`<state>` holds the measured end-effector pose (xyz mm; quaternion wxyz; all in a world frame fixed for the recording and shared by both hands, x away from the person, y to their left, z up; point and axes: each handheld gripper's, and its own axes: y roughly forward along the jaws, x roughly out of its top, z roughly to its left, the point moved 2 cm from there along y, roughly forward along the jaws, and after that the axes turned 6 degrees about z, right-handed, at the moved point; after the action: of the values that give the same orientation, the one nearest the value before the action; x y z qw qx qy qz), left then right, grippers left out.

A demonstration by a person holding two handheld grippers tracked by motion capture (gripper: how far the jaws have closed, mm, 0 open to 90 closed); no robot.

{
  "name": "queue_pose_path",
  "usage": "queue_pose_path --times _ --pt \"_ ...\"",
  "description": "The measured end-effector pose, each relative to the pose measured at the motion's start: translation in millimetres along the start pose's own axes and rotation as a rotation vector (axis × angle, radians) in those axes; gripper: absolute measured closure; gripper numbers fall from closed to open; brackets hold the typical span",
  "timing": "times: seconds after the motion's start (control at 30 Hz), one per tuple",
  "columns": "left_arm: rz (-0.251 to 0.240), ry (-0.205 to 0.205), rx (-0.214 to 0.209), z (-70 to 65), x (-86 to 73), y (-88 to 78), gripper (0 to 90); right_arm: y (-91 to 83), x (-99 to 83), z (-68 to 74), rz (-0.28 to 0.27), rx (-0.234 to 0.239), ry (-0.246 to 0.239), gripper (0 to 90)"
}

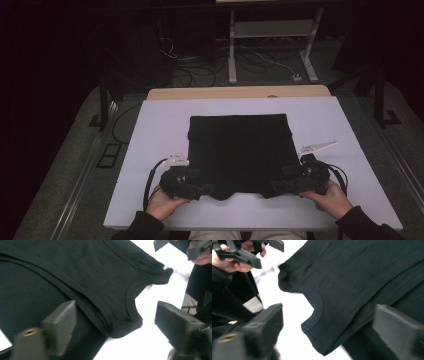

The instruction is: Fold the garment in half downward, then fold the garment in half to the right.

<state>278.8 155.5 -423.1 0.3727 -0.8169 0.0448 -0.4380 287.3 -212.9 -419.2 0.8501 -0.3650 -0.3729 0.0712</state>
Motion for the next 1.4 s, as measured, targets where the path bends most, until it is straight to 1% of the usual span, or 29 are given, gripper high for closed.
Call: queue_pose_path --times 0.03,0.07,0.13,0.23,0.3,0.33,0.43,0.53,0.6,0.73,0.77,0.87,0.9,0.97,1.03,1.2,1.4 --pt "-0.016 -0.002 -0.002 1.1 -0.3 -1.6 11.1 -0.6 0.7 0.3 -0.01 -0.023 -0.014 0.0" --pt "-0.026 0.0 0.0 2.5 -0.6 -3.0 8.5 -1.5 1.3 0.8 -0.017 -0.033 -0.023 0.0" --pt "-0.037 -0.006 0.006 5.1 -0.9 -4.6 0.1 -2.5 2.8 1.6 -0.034 -0.045 -0.026 0.0" --pt "-0.07 0.009 0.03 9.2 -3.0 -8.9 0.0 -1.0 4.6 2.1 -0.027 -0.054 -0.037 0.0" --pt "-0.083 0.009 0.041 11.5 -3.6 -11.7 0.0 -0.2 6.8 3.2 -0.023 -0.07 -0.049 0.0" --pt "-0.095 0.008 0.053 12.1 -3.9 -12.5 0.0 -0.2 8.8 3.6 -0.029 -0.075 -0.058 0.0" --pt "-0.096 0.034 0.094 15.2 -5.5 -15.2 0.0 -1.2 16.5 4.9 -0.039 -0.077 -0.073 0.0" --pt "-0.099 0.049 0.106 17.2 -7.3 -16.8 0.0 -1.3 27.0 5.2 -0.051 -0.086 -0.086 0.0" --pt "-0.1 0.059 0.114 17.7 -7.9 -18.1 0.0 -0.5 34.6 5.6 -0.059 -0.083 -0.094 0.0" --pt "-0.102 0.076 0.138 19.0 -9.2 -20.7 0.0 4.0 49.6 5.1 -0.071 -0.087 -0.11 0.0" --pt "-0.105 0.075 0.144 19.5 -9.6 -21.4 0.0 5.4 53.5 5.1 -0.073 -0.086 -0.107 0.0" --pt "-0.113 0.073 0.155 21.8 -11.0 -24.9 0.0 9.2 65.4 4.5 -0.074 -0.09 -0.12 0.0" --pt "-0.118 0.072 0.156 22.5 -11.5 -26.4 0.0 10.4 69.5 4.5 -0.074 -0.087 -0.122 0.0" --pt "-0.125 0.072 0.16 24.3 -12.6 -29.1 0.0 12.5 77.6 5.2 -0.075 -0.1 -0.134 0.0" --pt "-0.129 0.068 0.164 25.8 -13.7 -31.6 0.0 14.3 85.2 6.3 -0.075 -0.097 -0.138 0.0" --pt "-0.126 0.072 0.18 30.7 -18.2 -38.3 0.0 18.5 104.5 8.5 -0.078 -0.102 -0.161 0.0" --pt "-0.117 0.058 0.191 38.8 -25.1 -44.4 0.0 27.3 127.0 9.0 -0.065 -0.114 -0.18 0.0"
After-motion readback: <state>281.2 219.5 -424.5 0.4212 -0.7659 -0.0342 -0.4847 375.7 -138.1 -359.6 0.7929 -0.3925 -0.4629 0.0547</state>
